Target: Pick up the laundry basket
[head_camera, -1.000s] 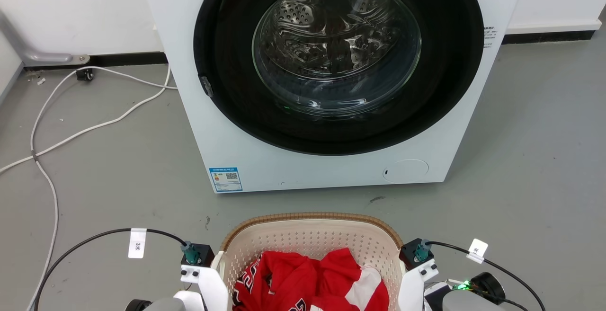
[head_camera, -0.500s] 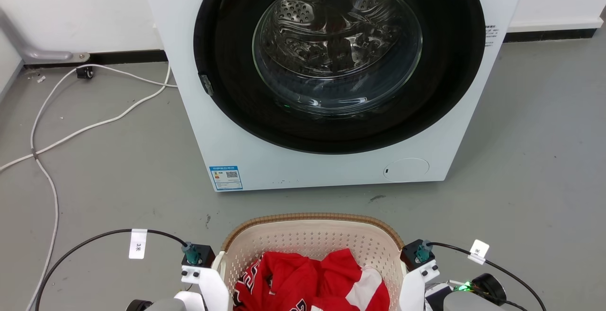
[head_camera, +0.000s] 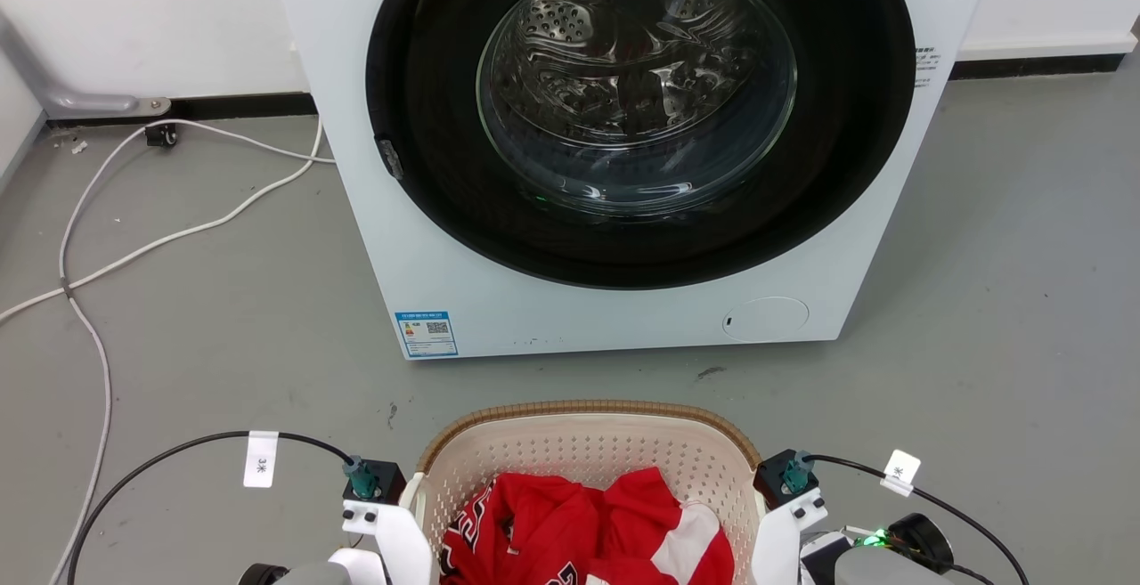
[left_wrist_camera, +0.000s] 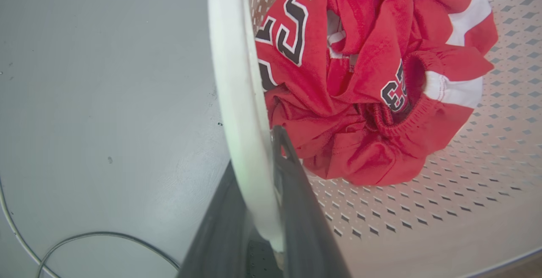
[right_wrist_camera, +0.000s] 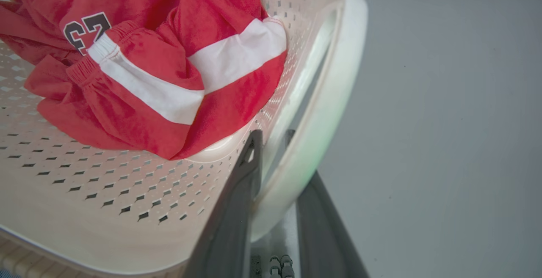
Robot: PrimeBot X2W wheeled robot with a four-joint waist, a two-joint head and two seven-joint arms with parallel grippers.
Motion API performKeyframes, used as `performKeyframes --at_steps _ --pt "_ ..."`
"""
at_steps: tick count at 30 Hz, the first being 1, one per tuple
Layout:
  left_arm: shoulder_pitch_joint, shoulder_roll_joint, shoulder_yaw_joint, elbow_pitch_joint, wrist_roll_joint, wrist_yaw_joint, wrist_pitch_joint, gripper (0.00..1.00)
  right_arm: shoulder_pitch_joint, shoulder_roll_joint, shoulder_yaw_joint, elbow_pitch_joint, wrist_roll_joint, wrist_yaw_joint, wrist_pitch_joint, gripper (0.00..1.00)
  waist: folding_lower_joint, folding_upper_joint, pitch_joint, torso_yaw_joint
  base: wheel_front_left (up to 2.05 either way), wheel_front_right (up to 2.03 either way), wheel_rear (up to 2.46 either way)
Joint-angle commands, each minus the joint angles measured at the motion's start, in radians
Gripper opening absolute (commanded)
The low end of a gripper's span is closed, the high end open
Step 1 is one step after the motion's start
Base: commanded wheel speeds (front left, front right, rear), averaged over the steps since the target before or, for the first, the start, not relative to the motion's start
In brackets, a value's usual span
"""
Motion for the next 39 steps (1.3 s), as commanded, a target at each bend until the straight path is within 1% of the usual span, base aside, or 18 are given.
performKeyframes --at_steps 1,13,39 --pt "-0.019 -0.006 -0.004 -0.006 0.002 -0.01 -0.01 0.0 -0.014 0.008 0.006 -0.003 0.004 0.013 -0.007 0.0 0.0 0.0 0.0 0.0 0.0 0.0 0.0" --pt "-0.025 -0.013 -0.029 -0.001 -0.025 -0.01 -0.017 0.0 -0.016 0.003 0.031 0.002 0.023 0.013 -0.007 0.0 0.0 0.0 -0.003 0.0 0.0 0.0 0.0" --pt "-0.021 -0.003 -0.08 -0.006 -0.058 -0.01 -0.027 0.0 -0.005 -0.001 0.067 0.005 0.057 0.012 -0.008 0.0 0.0 0.0 -0.016 -0.001 0.0 0.0 0.0"
